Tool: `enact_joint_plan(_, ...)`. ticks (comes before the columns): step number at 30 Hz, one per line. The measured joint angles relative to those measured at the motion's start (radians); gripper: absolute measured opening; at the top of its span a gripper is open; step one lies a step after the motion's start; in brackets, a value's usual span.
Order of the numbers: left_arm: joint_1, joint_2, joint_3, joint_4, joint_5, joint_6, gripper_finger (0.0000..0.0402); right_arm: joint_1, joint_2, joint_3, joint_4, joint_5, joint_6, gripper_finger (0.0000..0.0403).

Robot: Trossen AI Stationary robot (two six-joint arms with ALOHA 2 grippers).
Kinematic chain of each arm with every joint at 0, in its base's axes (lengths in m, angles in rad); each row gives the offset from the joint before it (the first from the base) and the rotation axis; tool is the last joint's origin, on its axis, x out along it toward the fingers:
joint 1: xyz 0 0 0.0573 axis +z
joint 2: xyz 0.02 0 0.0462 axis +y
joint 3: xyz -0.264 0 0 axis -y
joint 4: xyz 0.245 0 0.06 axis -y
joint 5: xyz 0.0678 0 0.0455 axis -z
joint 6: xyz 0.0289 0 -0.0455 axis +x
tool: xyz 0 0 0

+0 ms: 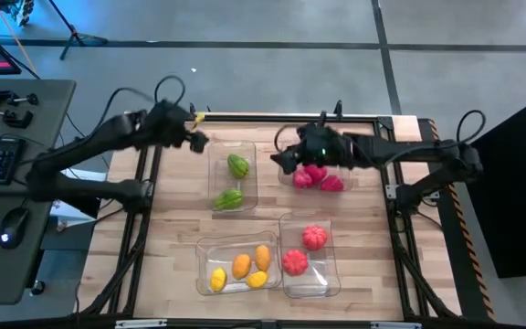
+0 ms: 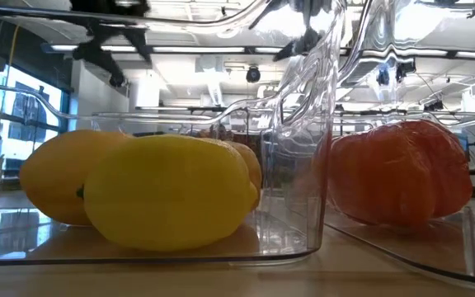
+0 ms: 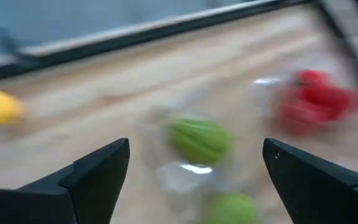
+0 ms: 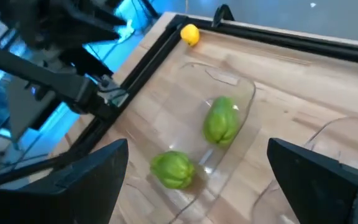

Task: Sort produce into baskets
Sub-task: Put the yellow lemon into the bottom left transparent bin

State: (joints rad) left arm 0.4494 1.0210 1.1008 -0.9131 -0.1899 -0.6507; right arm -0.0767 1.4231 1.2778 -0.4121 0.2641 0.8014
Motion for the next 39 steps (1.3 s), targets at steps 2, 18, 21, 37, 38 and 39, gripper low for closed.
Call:
enact_joint_plan(2, 0.100, 0.058, 0.014, -0.023, -0.015, 0.087, 0.0356, -0.061, 0.000, 0.000, -0.007, -0.056, -0.049, 0.0376)
enact_joint_plan(18, 0.419, 0.159, -0.337, 0.342, -0.177, -0.391, 0.0356, -0.534, 0.005, 0.000, -0.033, -0.426, -0.522, 0.0376)
enact_joint_plan(21, 0.449, 0.200, -0.372, 0.376, -0.160, -0.442, 0.0356, -0.608, 0.015, 0.000, -0.029, -0.486, -0.541, 0.0376)
enact_joint_plan(37, 0.501, 0.457, -0.326, 0.479, -0.324, -0.510, 0.0356, -0.700, 0.080, 0.000, -0.023, -0.571, -0.512, 0.0376)
enact_joint_plan(38, 0.498, 0.464, -0.326, 0.480, -0.325, -0.524, 0.0356, -0.700, 0.080, 0.000, -0.023, -0.571, -0.513, 0.0376)
enact_joint_plan(39, 0.497, 0.471, -0.326, 0.478, -0.325, -0.536, 0.0356, -0.700, 0.080, 0.000, -0.023, -0.570, -0.513, 0.0376)
